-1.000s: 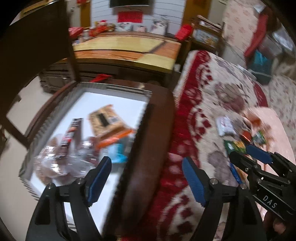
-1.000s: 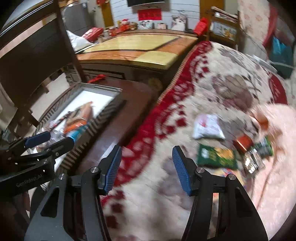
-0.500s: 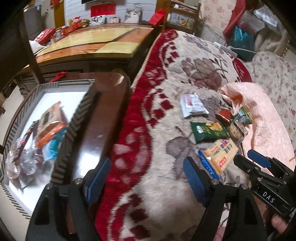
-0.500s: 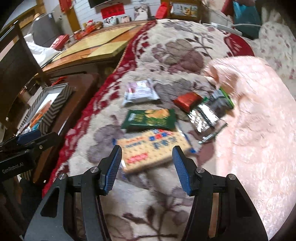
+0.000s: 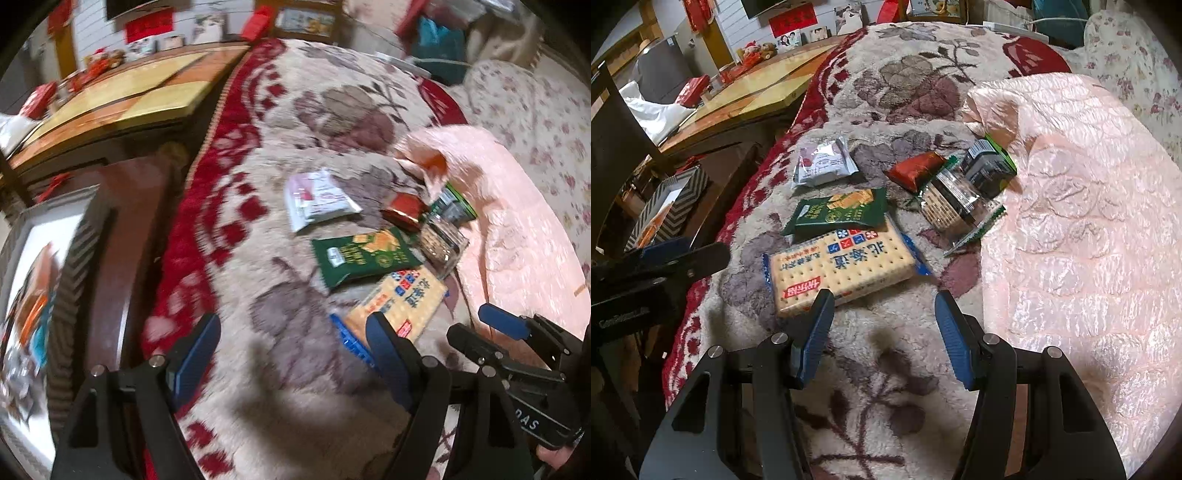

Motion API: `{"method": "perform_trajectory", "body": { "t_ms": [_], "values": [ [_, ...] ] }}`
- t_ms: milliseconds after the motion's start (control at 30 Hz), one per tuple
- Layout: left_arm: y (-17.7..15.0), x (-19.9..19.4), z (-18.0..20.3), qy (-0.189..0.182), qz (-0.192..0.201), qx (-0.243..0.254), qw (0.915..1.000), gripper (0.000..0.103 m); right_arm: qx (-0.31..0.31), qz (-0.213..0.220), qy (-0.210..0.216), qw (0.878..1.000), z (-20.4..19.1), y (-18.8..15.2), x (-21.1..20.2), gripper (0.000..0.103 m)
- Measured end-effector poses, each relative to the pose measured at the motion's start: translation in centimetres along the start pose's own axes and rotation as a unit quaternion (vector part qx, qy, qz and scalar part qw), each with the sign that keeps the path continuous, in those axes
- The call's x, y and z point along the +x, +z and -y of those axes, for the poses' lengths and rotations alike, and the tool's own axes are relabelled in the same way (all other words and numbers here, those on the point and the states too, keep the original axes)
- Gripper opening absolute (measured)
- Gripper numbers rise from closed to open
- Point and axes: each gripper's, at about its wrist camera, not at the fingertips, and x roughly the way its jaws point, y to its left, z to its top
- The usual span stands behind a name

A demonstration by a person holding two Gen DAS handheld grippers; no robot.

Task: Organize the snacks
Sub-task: 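Move both open tools back over the snack pile on the blanket, then grasp the green biscuit packet with the left tool while the right grasps the blue-white cracker pack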

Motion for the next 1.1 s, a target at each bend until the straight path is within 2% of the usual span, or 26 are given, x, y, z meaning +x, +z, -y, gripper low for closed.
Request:
{"method": "perform_trajectory", "body": {
  "t_ms": [300, 400, 500, 667, 767, 933, 1100],
  "values": [
    [2.4, 2.9, 1.8, -0.06, -0.025, 0.055, 0.9964, 0.083, 0.01, -0.014, 0.013, 1.0, 0.9, -0.3, 0.7, 0.057],
    [3.0, 3.7, 2.6, -0.069, -0.029, 0.081, 0.9939, 0.083, 0.009, -0.018, 0.012, 1.0, 0.9, -0.4, 1.0, 0.057],
    [3.5, 4.5, 3.4, -0.092, -0.038, 0.111, 0.9888, 0.083, 0.011, -0.019, 0.013, 1.0, 1.1, -0.4, 1.2, 0.057],
    [4.3, 6.6, 4.6, -0.118, -0.068, 0.174, 0.9754, 0.083, 0.014, -0.021, 0.016, 1.0, 1.4, -0.5, 1.3, 0.057],
    [5.0, 7.6, 4.9, -0.135, -0.075, 0.19, 0.9696, 0.083, 0.015, -0.021, 0.018, 0.999, 1.6, -0.5, 1.3, 0.057],
    [6.2, 8.9, 5.4, -0.139, -0.075, 0.213, 0.9642, 0.09, 0.019, -0.025, 0.018, 0.999, 1.9, -0.6, 1.7, 0.057],
    [7.6, 10.1, 4.8, -0.117, -0.07, 0.197, 0.9707, 0.09, 0.023, -0.027, 0.019, 0.999, 2.1, -0.6, 1.9, 0.057]
  ]
}}
